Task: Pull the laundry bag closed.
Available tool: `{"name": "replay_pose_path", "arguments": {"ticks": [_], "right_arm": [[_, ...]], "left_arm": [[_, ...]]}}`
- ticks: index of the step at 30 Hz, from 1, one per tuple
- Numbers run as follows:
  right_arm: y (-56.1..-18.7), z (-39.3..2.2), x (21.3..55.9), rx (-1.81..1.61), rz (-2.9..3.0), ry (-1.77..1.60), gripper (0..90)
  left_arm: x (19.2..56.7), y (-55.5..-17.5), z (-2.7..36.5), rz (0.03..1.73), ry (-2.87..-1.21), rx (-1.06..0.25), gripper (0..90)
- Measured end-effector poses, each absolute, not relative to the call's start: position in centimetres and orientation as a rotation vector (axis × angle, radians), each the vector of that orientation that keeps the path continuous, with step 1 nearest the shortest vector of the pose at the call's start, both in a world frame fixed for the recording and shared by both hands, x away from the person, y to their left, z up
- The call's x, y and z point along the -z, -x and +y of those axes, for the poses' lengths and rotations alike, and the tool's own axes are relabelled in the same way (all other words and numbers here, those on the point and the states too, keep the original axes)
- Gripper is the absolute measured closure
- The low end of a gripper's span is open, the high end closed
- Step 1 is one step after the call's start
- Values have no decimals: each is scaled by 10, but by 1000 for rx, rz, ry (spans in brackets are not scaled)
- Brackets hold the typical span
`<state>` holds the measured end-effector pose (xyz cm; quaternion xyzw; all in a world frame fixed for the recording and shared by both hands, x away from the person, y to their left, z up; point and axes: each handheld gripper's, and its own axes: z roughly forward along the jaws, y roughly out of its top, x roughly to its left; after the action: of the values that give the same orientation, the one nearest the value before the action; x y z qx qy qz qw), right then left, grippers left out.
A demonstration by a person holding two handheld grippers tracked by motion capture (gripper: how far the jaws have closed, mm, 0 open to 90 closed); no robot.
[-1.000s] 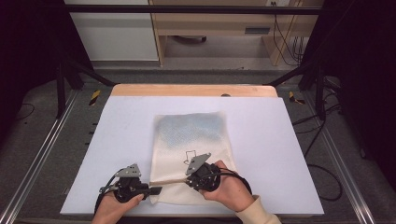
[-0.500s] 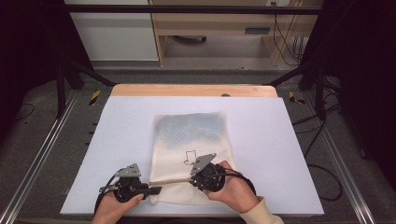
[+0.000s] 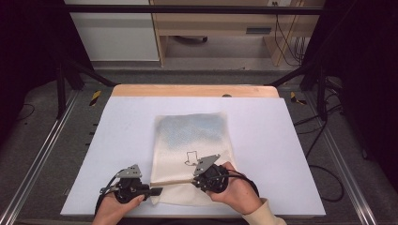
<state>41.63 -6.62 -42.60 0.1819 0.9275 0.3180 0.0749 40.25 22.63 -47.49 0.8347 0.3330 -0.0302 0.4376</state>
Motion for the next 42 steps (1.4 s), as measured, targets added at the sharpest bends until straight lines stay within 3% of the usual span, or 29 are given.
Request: {"name": "replay_pose_path", "arguments": {"ticks": [42], "right_arm": [[-412, -89, 424, -961, 2734, -604, 822]], "left_arm": [[475, -402, 225, 827, -2078, 62, 826]]}}
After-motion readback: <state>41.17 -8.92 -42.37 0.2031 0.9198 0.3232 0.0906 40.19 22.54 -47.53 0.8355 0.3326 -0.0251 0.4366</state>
